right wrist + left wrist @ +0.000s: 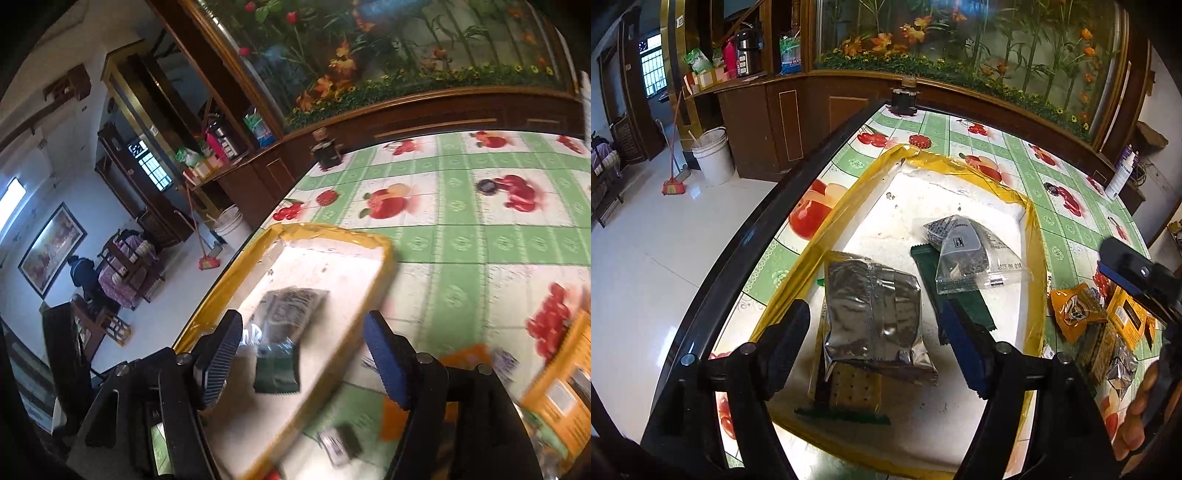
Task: Organize snacks
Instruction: 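Lower both packets into the white tray and open both tools, then grasp another cracker pack with the left tool while the right tool grasps a silver foil packet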
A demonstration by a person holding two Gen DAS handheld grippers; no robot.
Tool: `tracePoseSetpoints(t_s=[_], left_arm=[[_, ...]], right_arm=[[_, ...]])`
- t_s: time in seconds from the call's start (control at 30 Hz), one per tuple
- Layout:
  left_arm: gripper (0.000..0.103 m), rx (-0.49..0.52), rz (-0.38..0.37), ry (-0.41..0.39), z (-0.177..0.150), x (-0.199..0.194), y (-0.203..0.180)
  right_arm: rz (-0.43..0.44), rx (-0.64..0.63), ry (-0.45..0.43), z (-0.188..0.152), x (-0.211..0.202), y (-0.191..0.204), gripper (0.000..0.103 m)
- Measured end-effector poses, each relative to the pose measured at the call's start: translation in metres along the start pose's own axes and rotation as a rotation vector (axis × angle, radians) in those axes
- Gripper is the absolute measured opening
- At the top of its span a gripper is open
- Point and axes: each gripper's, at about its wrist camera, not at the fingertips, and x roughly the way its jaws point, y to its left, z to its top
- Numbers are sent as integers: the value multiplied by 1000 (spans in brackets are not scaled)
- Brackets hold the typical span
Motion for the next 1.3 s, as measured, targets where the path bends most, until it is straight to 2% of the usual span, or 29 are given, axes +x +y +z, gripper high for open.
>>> tracePoseSetpoints(t_s=[0.13, 0.3, 0.47, 0.67, 0.83, 1.1, 1.3], left_arm=[[74, 9, -2, -7, -6, -8, -6], [74, 35, -24, -19, -10, -19, -24], [74, 90, -101, -39, -16, -35, -59], [74, 237, -180, -32, -34, -45, -121], [74, 294, -208, -21, -45, -49, -149], [74, 328, -195, -9, -53, -52, -164], [74, 355, -191, 4, -57, -47, -169]], right_arm=[[-35, 43, -26, -19, -36, -25, 72], [-123, 82, -38, -43, -77, -58, 72], [-194, 139, -59, -62, -117, -94, 72], [-258, 166, -84, -81, -152, -119, 72], [-283, 167, -98, -89, -169, -129, 73], [-275, 141, -102, -94, -176, -126, 73], [-232, 42, -45, -95, -160, -111, 73]])
